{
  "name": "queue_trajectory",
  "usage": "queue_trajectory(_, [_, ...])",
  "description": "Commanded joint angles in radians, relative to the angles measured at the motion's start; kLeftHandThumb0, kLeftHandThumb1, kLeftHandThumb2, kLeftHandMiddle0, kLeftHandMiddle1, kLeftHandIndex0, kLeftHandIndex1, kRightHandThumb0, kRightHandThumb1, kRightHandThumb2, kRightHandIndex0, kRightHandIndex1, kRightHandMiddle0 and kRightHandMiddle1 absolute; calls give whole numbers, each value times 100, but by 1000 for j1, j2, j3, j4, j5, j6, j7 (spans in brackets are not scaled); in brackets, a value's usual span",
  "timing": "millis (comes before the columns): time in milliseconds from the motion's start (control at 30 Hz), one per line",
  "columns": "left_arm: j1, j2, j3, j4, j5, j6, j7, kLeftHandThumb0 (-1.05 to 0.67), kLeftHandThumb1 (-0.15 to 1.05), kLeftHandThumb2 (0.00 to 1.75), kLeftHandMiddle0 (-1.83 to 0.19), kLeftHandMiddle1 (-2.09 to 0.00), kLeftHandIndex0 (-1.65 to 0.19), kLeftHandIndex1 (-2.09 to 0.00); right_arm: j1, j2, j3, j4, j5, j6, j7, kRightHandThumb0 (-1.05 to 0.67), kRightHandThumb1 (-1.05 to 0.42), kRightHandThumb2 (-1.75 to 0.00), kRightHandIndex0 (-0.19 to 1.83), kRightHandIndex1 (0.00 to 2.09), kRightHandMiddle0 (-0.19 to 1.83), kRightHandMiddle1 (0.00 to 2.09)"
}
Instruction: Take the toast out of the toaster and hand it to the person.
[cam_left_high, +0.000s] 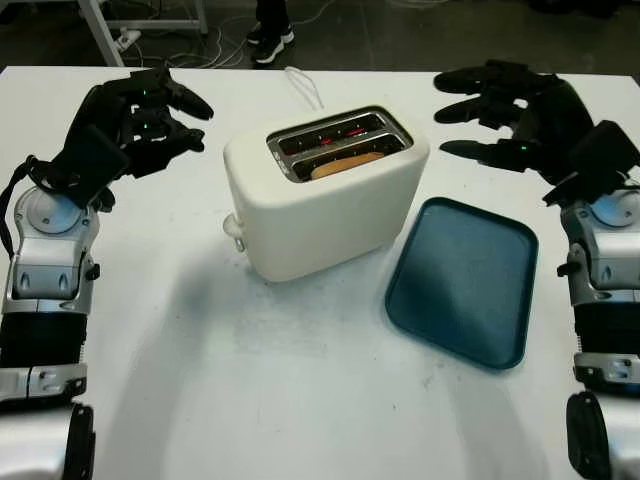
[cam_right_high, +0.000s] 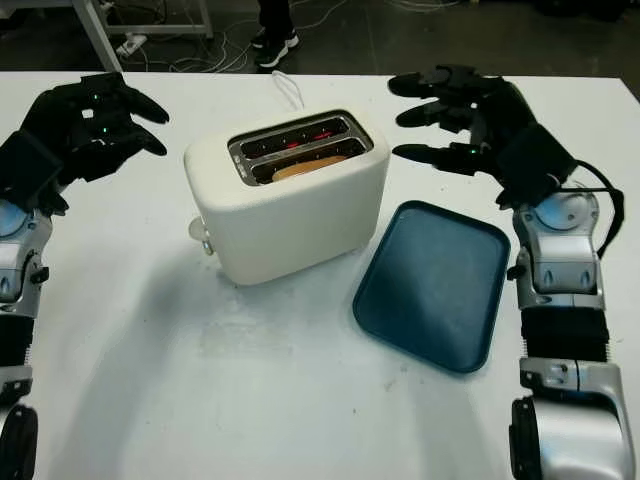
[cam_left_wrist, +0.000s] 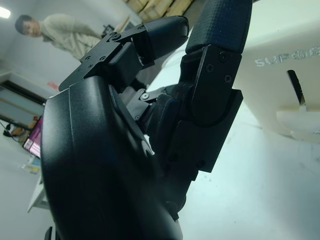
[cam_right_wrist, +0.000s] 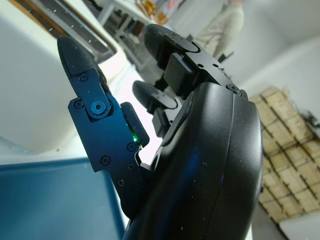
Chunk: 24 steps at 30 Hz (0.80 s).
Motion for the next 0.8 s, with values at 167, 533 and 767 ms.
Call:
queue_trajectory(167, [27,11,12,-44,4,41,0,-105,92,6,-77,-106,-66,-103,44,-6,-9,-76,-4,69,-33,-57,-77,0,54,46,65,11])
queue_trajectory(533, [34,-1,12,-35,13,-8,32,-105,92,9,-79,-106,-67,-104,55,-8,-11,-92,1,85,-32,-53,-77,0,59,39,67,8])
queue_trajectory(767, [33,-2,12,-42,11,-6,32,-105,92,10,-79,-105,-68,-102,47,-5,-7,-82,5,82,-23,-56,-77,0,61,37,69,6])
